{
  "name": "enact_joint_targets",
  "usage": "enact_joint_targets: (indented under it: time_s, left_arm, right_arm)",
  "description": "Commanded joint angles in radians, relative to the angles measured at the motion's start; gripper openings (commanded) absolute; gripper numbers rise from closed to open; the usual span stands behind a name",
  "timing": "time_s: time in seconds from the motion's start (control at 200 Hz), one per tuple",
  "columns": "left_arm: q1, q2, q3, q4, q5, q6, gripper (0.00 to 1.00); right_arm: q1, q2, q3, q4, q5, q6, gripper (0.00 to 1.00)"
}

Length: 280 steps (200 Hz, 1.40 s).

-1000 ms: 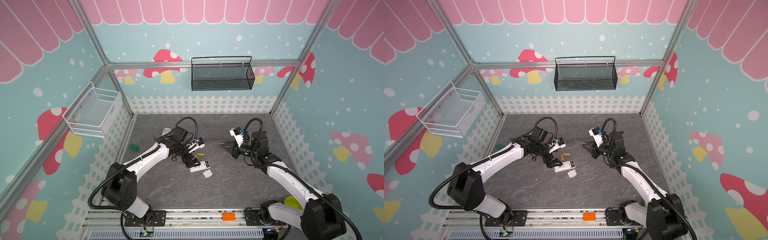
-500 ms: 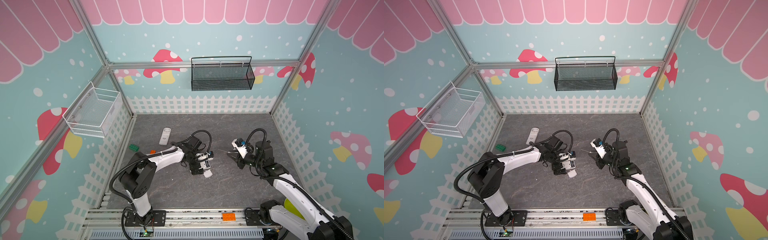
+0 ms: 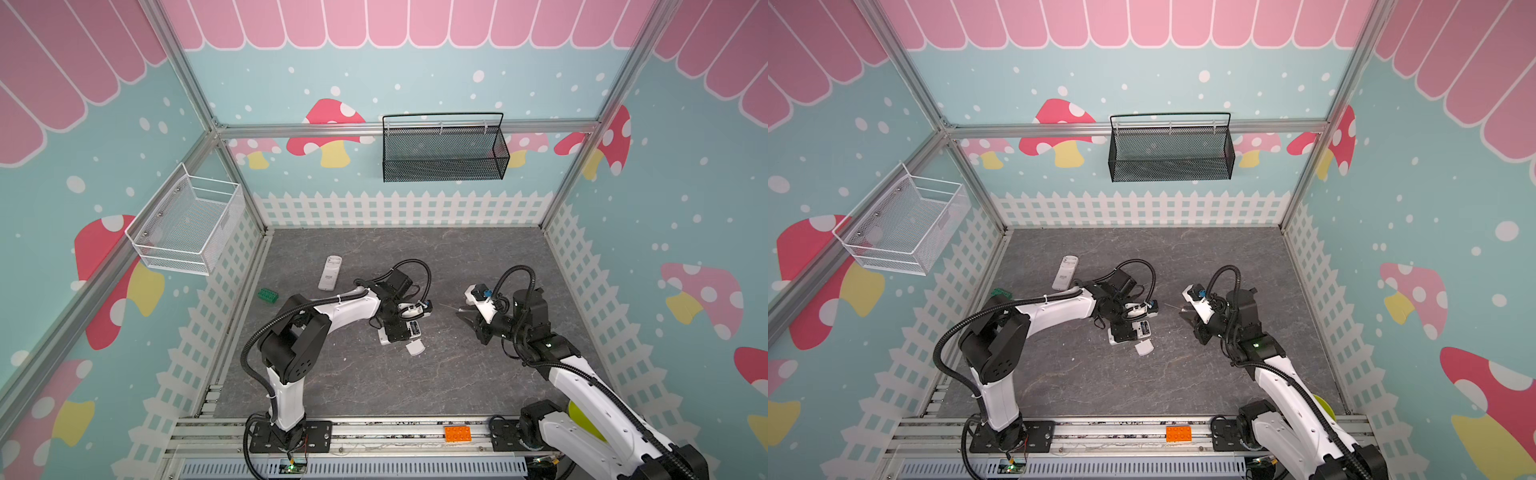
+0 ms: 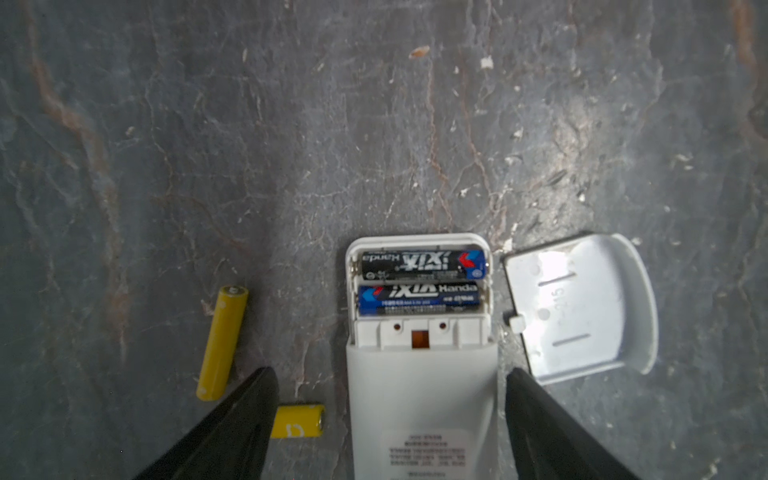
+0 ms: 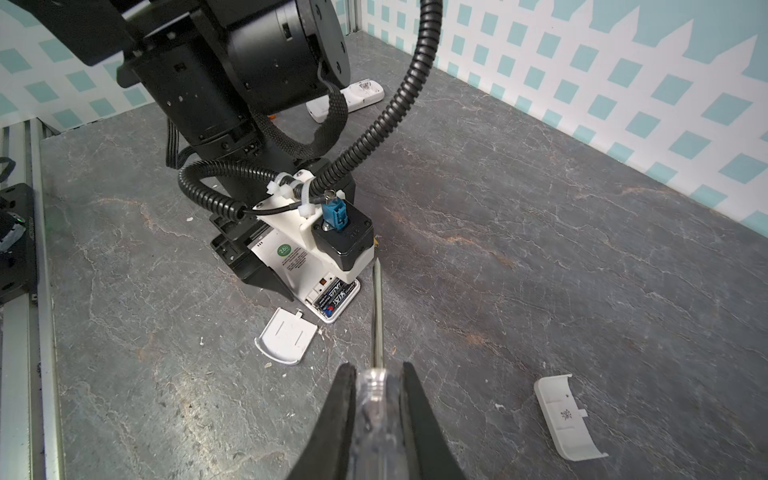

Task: Unload the batteries from the remote control
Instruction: 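Grasp the opened white remote with the left gripper while the right gripper lowers the screwdriver, then move the screwdriver tip with the right gripper to the remote's battery compartment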

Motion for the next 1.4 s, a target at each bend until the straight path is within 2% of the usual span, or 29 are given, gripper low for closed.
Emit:
enact_joint_targets:
  time_s: [0.0,0.125,0.265,0.46,0.605,0.766,0.916,1.186,1.281,1.396]
  left_arm:
    - [-0.021,0.033,0.027,-0.057,-0.001,0.046,0.82]
    - [-0.028,0.057,0.035,-0.114,-0.025,0.080,0.74]
    - [-0.028,0.071,0.031,-0.174,-0.034,0.079,0.53]
    - [-0.002,0.011,-0.004,-0.168,-0.043,0.080,0.47]
    - [0.023,-0.068,-0.057,-0.181,-0.071,0.122,0.47]
    - [0.053,-0.185,-0.167,-0.197,-0.064,0.138,0.48]
    - [0.087,-0.263,-0.267,-0.179,-0.023,0.156,0.50]
    - [0.142,-0.263,-0.322,-0.126,0.003,0.204,0.53]
    - [0.162,-0.267,-0.343,-0.105,0.030,0.240,0.57]
    - [0.167,-0.258,-0.349,-0.101,0.030,0.259,0.67]
  right_arm:
    - [-0.001,-0.008,-0.003,-0.003,-0.008,-0.030,0.00]
    - [-0.001,-0.012,-0.007,0.011,0.001,-0.036,0.00]
    - [0.000,0.007,0.005,-0.005,-0.017,-0.036,0.00]
    - [0.001,0.019,0.007,0.001,-0.013,-0.036,0.00]
    - [0.002,0.032,0.002,0.015,-0.026,-0.047,0.00]
    - [0.015,0.071,-0.002,0.025,-0.103,-0.072,0.00]
    - [0.117,0.117,-0.027,0.078,-0.132,-0.153,0.00]
    - [0.289,0.265,-0.029,0.209,-0.139,-0.247,0.00]
    - [0.330,0.316,-0.022,0.244,-0.129,-0.259,0.00]
    - [0.376,0.367,-0.012,0.284,-0.103,-0.255,0.00]
